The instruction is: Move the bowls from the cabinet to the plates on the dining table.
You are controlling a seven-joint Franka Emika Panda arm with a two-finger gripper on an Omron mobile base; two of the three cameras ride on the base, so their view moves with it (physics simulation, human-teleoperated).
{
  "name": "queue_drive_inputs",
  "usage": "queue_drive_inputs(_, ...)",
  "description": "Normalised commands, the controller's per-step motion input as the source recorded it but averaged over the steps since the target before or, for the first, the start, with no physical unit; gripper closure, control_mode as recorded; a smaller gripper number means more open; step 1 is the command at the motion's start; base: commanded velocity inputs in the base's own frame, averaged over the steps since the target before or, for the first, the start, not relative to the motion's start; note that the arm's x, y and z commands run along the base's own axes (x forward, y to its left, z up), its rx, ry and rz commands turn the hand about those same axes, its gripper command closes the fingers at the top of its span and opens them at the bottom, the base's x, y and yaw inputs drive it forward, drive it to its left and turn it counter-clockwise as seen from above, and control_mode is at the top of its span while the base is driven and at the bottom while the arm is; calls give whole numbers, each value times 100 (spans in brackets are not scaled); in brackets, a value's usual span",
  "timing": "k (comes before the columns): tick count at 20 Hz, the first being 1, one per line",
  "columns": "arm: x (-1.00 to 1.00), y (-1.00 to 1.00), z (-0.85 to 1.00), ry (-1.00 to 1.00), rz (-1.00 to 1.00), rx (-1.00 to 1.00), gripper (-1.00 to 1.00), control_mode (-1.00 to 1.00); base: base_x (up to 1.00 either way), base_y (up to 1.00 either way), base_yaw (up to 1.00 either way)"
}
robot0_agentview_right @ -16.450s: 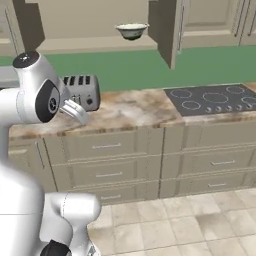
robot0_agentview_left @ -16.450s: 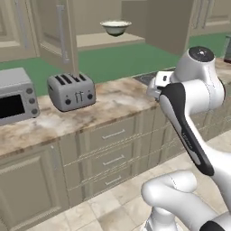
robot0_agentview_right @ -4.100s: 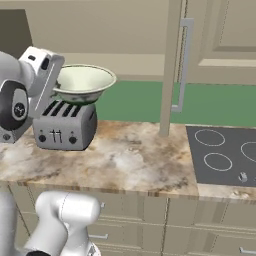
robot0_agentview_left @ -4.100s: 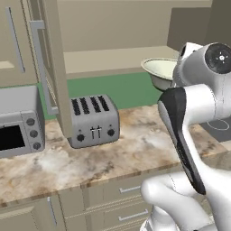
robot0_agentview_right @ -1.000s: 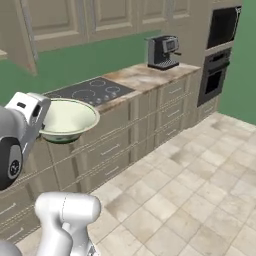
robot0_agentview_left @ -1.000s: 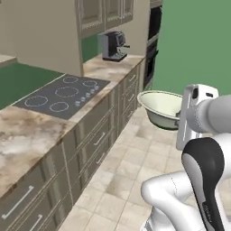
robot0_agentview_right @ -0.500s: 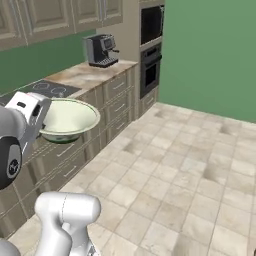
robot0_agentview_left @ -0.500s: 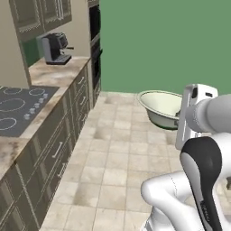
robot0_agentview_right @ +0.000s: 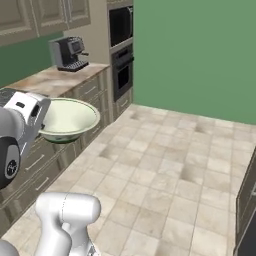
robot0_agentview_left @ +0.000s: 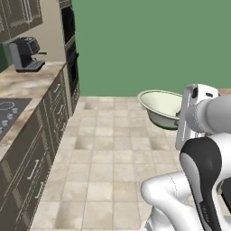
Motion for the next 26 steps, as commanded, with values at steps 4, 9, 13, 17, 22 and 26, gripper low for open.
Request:
queue_drive_inputs(4, 0, 0, 0, 0, 0, 0, 100, 100, 100, -40, -7)
queue_drive_inputs(9, 0, 0, 0, 0, 0, 0, 100, 100, 100, -40, -11)
queue_drive_inputs(13, 0, 0, 0, 0, 0, 0, 100, 100, 100, -35, -17)
queue_drive_inputs(17, 0, 0, 0, 0, 0, 0, 100, 100, 100, -39, -16)
queue_drive_inputs(22, 0, 0, 0, 0, 0, 0, 100, 100, 100, -40, -15)
queue_drive_inputs(26, 0, 0, 0, 0, 0, 0, 100, 100, 100, -35, -18)
